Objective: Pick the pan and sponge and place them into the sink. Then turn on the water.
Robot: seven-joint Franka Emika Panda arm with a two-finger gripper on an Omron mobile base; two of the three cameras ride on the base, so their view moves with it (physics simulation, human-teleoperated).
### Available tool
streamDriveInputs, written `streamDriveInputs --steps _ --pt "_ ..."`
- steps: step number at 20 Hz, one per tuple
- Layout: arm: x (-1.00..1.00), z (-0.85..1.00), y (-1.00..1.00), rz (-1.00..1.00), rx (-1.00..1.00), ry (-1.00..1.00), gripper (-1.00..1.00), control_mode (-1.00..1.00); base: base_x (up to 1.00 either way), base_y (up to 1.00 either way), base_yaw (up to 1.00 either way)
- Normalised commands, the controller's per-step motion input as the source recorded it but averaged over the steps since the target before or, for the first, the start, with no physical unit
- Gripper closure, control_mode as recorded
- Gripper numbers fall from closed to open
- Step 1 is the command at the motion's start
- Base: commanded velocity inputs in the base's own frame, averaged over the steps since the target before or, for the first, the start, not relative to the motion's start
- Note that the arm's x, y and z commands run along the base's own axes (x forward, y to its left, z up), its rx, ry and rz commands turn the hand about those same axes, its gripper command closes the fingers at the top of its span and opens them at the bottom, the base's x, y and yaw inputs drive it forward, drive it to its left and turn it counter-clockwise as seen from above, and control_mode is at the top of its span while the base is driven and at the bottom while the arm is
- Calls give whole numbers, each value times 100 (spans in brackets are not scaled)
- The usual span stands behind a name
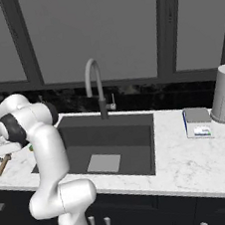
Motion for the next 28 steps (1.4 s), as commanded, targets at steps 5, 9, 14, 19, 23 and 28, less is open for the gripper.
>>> streamDriveInputs --steps 5,9,14,19,23,28 --pt "0 -8 0 0 0 0 100 -100 0 0 0" --pt "-3 1 0 2 0 -1 100 -100 0 0 0" --pt "-23 53 0 0 0 -8 100 -100 0 0 0" --pt "-15 76 -13 -4 1 0 100 -100 0 0 0" --pt "-12 63 -41 -11 3 4 100 -100 0 0 0" --pt "-10 37 -71 -19 1 7 100 -100 0 0 0"
